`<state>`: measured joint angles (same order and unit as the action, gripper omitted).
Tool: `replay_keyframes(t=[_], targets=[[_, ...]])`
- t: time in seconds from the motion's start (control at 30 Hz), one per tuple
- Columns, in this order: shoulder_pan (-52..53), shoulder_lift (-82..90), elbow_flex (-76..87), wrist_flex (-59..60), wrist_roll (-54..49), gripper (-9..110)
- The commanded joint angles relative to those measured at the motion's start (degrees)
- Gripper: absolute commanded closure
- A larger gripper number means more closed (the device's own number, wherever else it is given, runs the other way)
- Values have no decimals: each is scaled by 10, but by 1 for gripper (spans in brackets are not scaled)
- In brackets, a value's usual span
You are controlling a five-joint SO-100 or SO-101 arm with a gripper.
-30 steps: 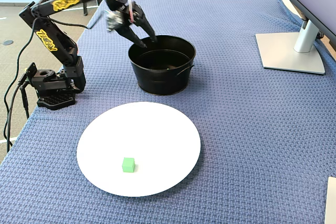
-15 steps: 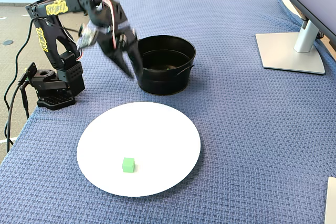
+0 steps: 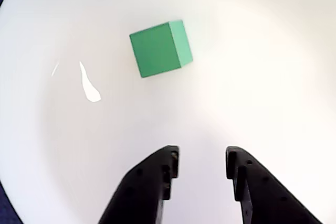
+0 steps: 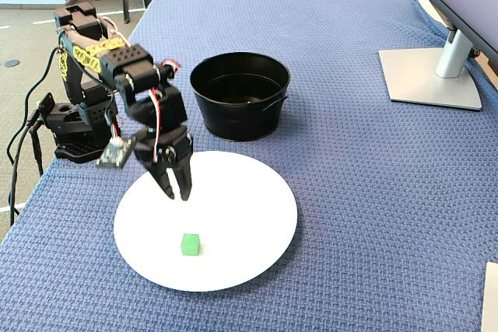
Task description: Pick up the green cubes from the white plate and place them in the black recipient
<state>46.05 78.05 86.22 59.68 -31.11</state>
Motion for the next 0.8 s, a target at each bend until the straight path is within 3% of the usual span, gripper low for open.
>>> replay_keyframes(t=[0.0,0.33,0.77], targets=[[15,-24,-59,-12,-63,83],[17,-85,-130,-5,-231,77],[46,-167,-179,-28,-272,77]])
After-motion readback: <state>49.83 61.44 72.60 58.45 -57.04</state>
